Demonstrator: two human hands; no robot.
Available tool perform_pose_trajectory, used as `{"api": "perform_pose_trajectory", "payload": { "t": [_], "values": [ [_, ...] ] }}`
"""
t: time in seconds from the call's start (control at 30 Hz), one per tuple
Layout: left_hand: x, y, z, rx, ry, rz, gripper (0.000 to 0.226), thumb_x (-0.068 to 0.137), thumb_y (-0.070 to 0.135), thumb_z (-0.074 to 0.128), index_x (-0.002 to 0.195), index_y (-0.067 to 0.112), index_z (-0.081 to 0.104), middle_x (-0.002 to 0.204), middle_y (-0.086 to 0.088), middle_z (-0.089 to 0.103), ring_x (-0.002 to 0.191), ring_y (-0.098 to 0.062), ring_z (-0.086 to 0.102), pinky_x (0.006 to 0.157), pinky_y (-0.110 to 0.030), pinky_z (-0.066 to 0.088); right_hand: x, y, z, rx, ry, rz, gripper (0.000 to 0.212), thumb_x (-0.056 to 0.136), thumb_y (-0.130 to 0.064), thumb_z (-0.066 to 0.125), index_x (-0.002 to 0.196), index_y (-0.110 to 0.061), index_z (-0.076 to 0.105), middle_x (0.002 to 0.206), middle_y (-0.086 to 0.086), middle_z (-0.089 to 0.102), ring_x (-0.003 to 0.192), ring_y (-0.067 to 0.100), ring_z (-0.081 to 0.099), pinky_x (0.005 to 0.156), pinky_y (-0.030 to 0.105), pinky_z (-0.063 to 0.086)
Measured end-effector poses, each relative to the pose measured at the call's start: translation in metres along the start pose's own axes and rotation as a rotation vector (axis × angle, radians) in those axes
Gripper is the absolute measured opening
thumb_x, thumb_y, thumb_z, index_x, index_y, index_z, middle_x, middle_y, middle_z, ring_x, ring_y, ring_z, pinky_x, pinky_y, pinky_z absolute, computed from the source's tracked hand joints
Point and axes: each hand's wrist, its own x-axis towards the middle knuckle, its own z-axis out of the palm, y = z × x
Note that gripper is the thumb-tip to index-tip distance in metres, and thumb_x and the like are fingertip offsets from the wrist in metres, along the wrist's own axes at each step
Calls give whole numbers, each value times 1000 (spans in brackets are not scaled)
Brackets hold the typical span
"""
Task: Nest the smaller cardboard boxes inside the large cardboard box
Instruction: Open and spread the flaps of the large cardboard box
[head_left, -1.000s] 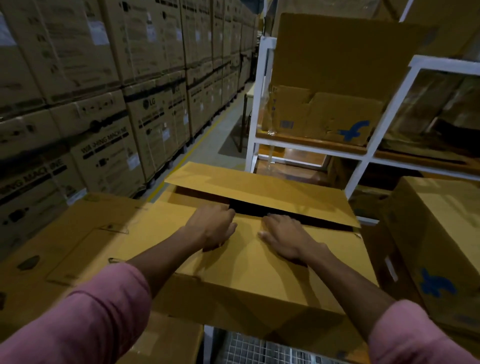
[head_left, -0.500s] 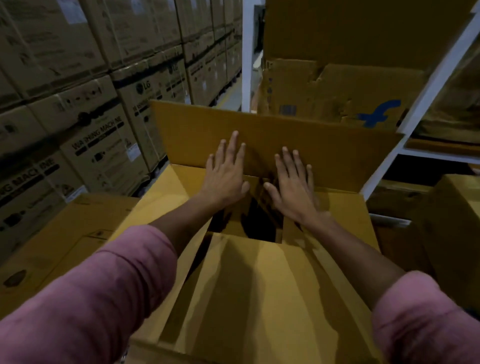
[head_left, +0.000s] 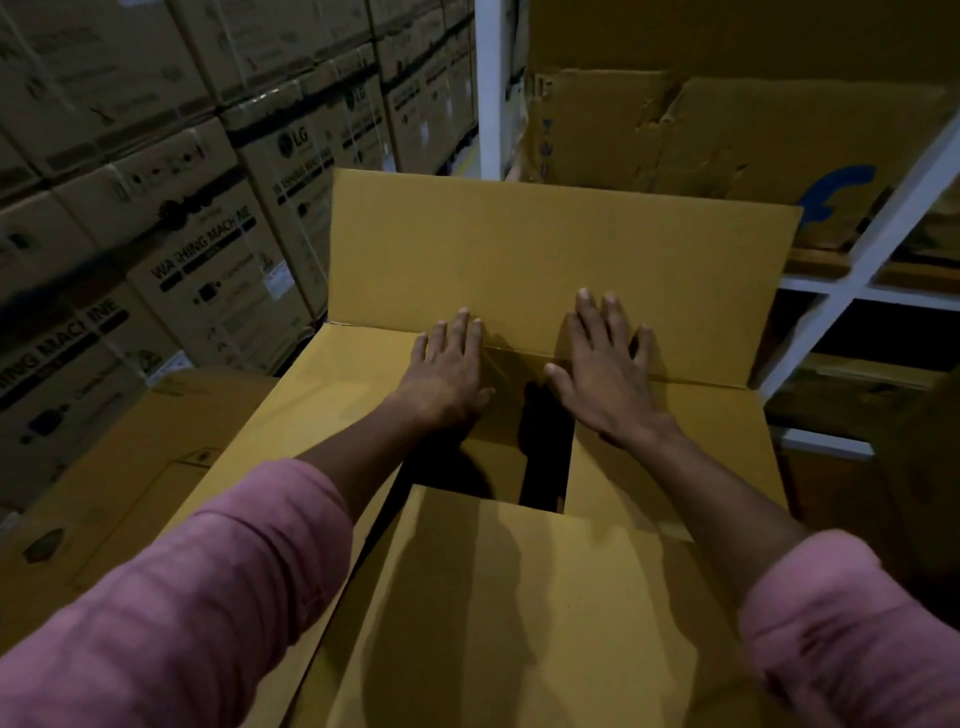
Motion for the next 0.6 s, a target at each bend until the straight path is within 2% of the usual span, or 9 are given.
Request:
{"api": "perform_pose_trajectory", "payload": {
  "t": [0.2, 0.3, 0.37, 0.4, 0.47, 0.53, 0.6],
  "values": [
    [-13, 12, 1, -11, 28, 81, 89, 102, 36, 54, 161, 13, -9, 169, -8, -15, 156, -27, -7, 126, -41, 5, -8, 1, 0, -38, -52, -9, 79, 98, -47, 58, 160, -15, 22, 171, 2, -13, 156, 31, -14, 120, 69, 10],
    [-34, 21, -1, -56, 8, 143, 81, 104, 33, 50, 162, 13, -3, 170, -6, -10, 154, -31, 14, 119, -46, 29, -12, -14, -2, 14, -90, 5, 62, 99, -44, 57, 150, -17, 37, 171, 7, -9, 155, 36, -13, 118, 68, 15],
    [-51, 26, -5, -58, -7, 104, 76, 104, 33, 47, 161, 12, 3, 170, -7, -5, 145, -37, 34, 108, -50, 41, -15, -33, -4, 148, -153, 25, 50, 100, -40, 55, 143, -15, 47, 169, 11, 8, 155, 36, -1, 118, 61, 23],
    [-59, 28, -8, -68, -16, 72, 71, 104, 32, 46, 161, 11, 9, 170, -8, -1, 140, -40, 41, 105, -50, 43, -18, -44, -5, 219, -189, 12, 46, 101, -38, 54, 139, -14, 52, 163, 13, 26, 152, 36, 16, 116, 55, 31],
    [-79, 33, -13, -80, -37, 39, 64, 102, 27, 48, 157, 11, 21, 170, -11, 5, 136, -42, 46, 102, -52, 44, -27, -69, -10, 331, -265, -47, 33, 100, -30, 54, 125, -11, 62, 131, 13, 61, 125, 35, 55, 98, 45, 49],
    [-101, 36, -15, -27, -47, 33, 67, 96, 22, 58, 154, 10, 26, 169, -15, 6, 136, -42, 45, 103, -53, 46, -45, -93, -15, 421, -321, -68, 18, 98, -16, 57, 107, -4, 67, 99, 10, 70, 94, 32, 67, 78, 46, 56],
    [-121, 32, -17, 97, -13, 19, 75, 95, 24, 63, 156, 9, 23, 169, -15, 2, 141, -43, 35, 107, -56, 41, -64, -114, -20, 486, -293, -63, 14, 98, -10, 58, 100, -1, 68, 89, 10, 70, 81, 29, 68, 70, 47, 58]
  ]
}}
